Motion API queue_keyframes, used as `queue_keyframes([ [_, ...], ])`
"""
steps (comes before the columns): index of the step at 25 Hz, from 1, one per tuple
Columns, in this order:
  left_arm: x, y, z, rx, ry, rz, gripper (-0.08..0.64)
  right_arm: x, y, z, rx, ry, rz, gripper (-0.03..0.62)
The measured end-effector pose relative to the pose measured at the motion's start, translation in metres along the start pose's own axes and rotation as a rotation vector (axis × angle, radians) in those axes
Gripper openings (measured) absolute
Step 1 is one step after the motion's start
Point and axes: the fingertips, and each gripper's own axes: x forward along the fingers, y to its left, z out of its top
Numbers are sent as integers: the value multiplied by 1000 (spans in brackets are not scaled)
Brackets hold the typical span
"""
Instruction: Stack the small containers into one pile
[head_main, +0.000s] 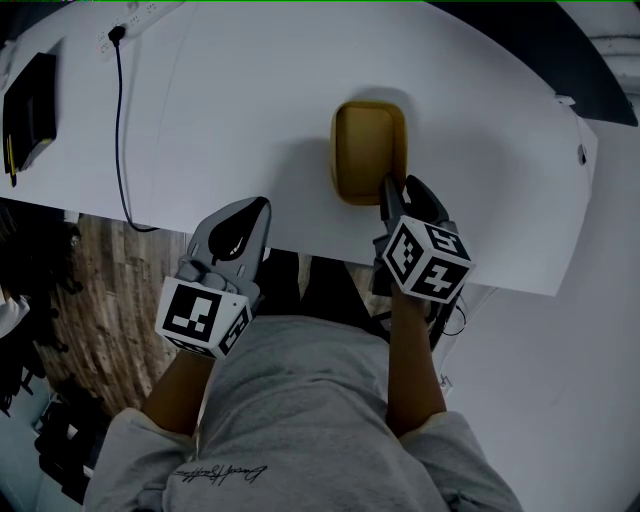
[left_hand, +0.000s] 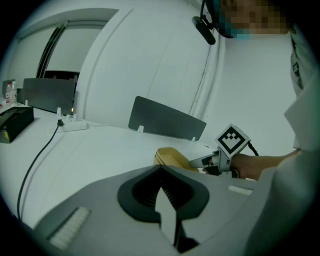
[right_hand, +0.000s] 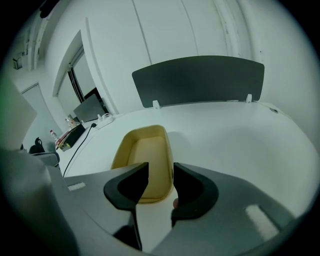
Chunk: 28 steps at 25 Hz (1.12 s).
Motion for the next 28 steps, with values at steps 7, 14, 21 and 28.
queue_keyframes([
  [7,1,2,4,-1,-7,5,2,0,2,4,-8,-6,9,172],
  [14,3,-4,5,3,-4,4,2,-4,1,6,-7,-6,42,170],
  [21,5,-17,11,17,-15,-6,2,-20,-4,16,-24,-38,80,148],
  [28,5,-30,24,44,-33,-22,2,-43,-5,33,-35,-88,112,109],
])
